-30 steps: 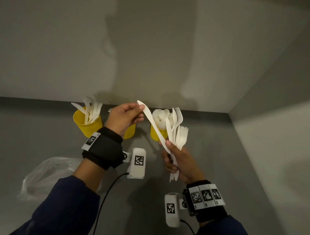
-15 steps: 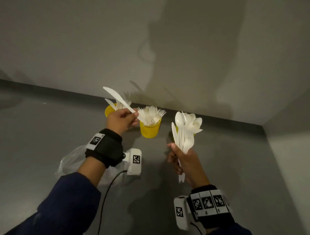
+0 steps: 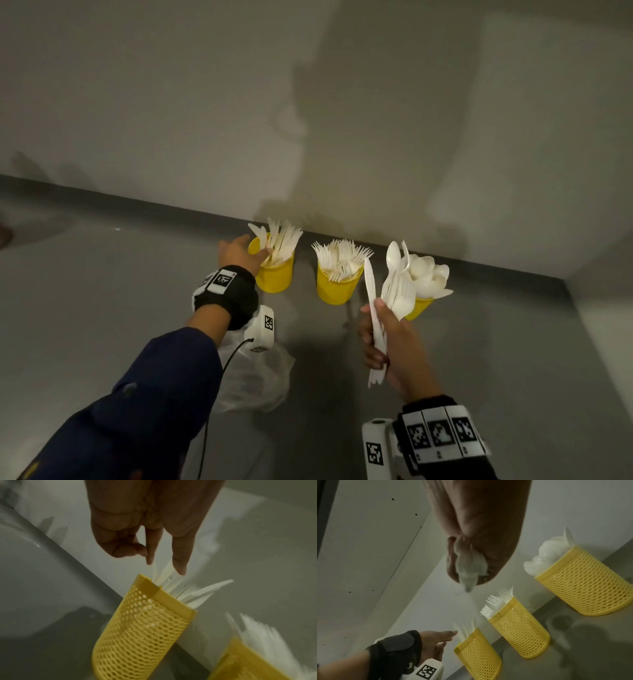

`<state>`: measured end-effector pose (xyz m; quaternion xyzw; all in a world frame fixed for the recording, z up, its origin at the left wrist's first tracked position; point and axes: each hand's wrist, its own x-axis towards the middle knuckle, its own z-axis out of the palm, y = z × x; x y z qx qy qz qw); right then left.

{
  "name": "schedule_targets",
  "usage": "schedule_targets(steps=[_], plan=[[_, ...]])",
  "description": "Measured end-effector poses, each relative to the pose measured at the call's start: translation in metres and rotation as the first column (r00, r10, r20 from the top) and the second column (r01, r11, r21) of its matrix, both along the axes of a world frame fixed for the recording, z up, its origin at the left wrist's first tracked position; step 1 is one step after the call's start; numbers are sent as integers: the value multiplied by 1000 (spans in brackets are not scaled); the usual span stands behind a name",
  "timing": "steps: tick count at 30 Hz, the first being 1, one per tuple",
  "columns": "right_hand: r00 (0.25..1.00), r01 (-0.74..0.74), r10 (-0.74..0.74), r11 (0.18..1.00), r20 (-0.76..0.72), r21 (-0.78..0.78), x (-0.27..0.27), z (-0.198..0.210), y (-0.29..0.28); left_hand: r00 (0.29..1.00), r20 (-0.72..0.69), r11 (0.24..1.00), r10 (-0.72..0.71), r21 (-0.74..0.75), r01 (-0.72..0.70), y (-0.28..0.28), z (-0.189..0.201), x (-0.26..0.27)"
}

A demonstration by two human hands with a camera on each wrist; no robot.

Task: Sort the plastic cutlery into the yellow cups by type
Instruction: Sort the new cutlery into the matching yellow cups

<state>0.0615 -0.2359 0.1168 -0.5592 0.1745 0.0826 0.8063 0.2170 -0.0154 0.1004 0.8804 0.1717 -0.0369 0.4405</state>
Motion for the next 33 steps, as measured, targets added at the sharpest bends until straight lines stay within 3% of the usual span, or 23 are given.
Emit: schedule_targets(steps=[2,4,6,8,10,17,22,24,27,30,33], plan=[[1000,18,-18,999,-1,48,3,-1,3,992,93,995,88,-49,-83,-5,3,-13],[1000,17,-17,998,2,53,6,-1,8,979,193,985,63,-171,-30,-19,10,-34],[1000,14,-15,999,12,37,7,0,14,975,176,946,-139,-268,183,-39,21,-61],[999,10,-10,1000,36,3,9,0,21,930,146,858,-337,-361,367,-58,29,-85],[998,10,-6,998,59,-61,10,0,27,896,168,786,-411,-432,441,-70,27,-99],[992,15,11,980,128,-198,13,5,41,954,169,799,-246,-522,299,-59,28,-96],[995,-50,59,992,79,-114,13,0,39,995,87,715,-53,-692,98,-29,47,-66],[996,-52,60,992,64,-118,13,-4,34,987,151,745,56,-665,60,-8,53,-47],[998,-35,42,989,47,-144,13,-8,29,952,261,851,158,-525,2,15,50,-19],[998,-23,32,986,53,-167,14,-8,30,943,300,932,146,-361,-29,20,36,0],[996,-52,63,982,56,-179,15,-6,32,974,221,977,52,-214,-3,18,19,9]])
